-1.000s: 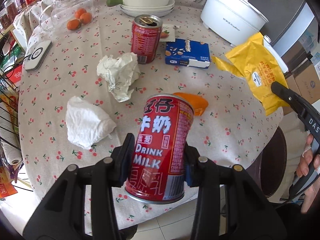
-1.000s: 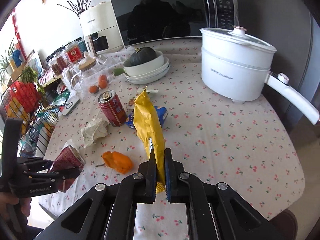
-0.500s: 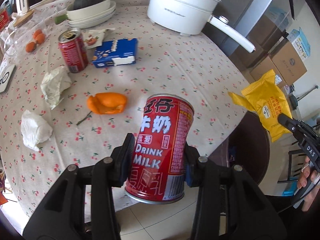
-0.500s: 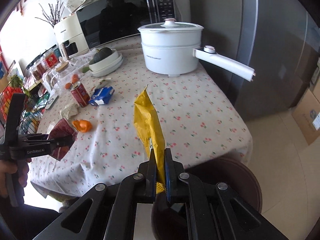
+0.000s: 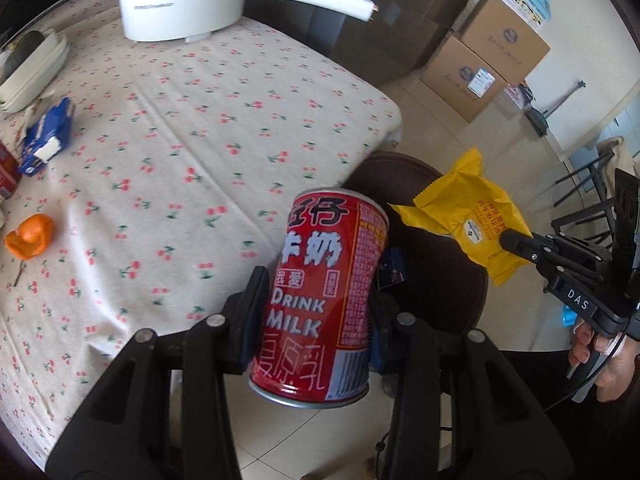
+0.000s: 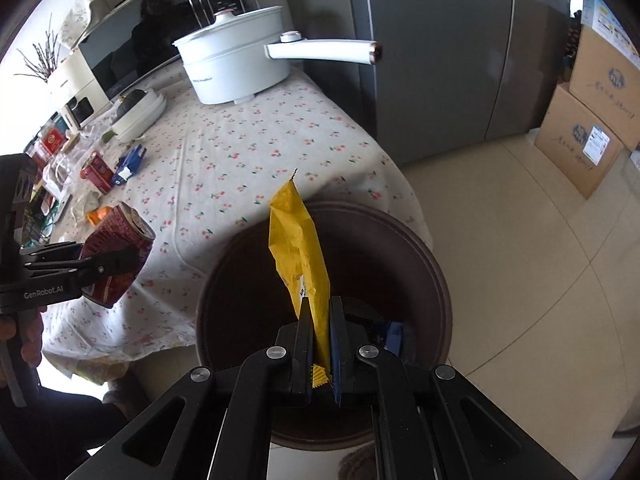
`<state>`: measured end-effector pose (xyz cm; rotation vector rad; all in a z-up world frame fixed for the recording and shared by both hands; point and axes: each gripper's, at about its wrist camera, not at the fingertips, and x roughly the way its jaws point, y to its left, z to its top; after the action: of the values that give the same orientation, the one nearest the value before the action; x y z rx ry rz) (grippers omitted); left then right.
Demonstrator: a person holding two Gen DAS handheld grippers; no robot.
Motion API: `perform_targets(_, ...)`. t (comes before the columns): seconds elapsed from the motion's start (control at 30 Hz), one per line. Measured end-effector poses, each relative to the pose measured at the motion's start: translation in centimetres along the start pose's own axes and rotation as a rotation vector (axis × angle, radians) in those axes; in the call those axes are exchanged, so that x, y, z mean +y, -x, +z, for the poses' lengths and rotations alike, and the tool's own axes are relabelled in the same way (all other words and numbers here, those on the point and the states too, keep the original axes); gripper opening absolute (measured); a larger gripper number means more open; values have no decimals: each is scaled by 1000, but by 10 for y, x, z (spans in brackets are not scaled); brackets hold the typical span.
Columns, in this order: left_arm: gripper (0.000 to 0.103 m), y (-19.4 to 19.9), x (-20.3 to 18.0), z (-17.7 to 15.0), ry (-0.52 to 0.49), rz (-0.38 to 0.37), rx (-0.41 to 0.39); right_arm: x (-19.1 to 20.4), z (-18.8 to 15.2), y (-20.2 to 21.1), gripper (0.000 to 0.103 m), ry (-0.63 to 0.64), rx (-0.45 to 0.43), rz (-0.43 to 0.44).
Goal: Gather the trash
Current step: 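Carry the red can and yellow bag over the brown bin and open both grippers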
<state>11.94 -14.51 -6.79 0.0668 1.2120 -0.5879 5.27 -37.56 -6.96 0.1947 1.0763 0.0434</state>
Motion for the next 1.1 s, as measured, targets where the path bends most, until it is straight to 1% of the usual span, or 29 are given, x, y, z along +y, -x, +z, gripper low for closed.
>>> perform_targets(0.13,45,-25,-31,2,-55,-34,37,-24,-10,-1,7,-48,22,-26)
perform_targets(0.23,46,-36,-48,1,-107,-44,59,-38,-15,-2,7,-72,31,-40)
perform_targets(0.27,51,-37,-51,2,-120,-30,57,-40,-16,-2,7,-75,33,-42)
perform_targets(0.3,63,-36,-53,3,-128,-14,47,-43,-16,-2,7,-77,35,-42)
perform_targets(0.37,80,-30,-52,5,-129,4,11,-46,-17,-3,7,-77,41,-41)
perform_targets(0.4,82,-28,-50,7,-123,8,-1,-45,-17,-3,7,-76,44,-40)
perform_targets(0.5,82,-23,-40,10,-99,13,-7,-46,-16,-6,7,-73,52,-39)
perform_targets(0.83,83,6,12,1,17,87,-43,-35,-16,-18,7,-61,93,-36)
perform_targets(1.0,84,23,38,-7,71,117,-65,-26,-11,-23,11,-62,107,-33)
perform_targets(1.03,84,26,43,-9,81,123,-69,-24,-9,-24,18,-65,111,-32)
perform_targets(1.07,84,29,47,-11,91,127,-72,-22,-7,-25,33,-70,115,-35)
perform_targets(1.1,84,33,52,-13,99,131,-76,-19,-5,-25,44,-76,115,-42)
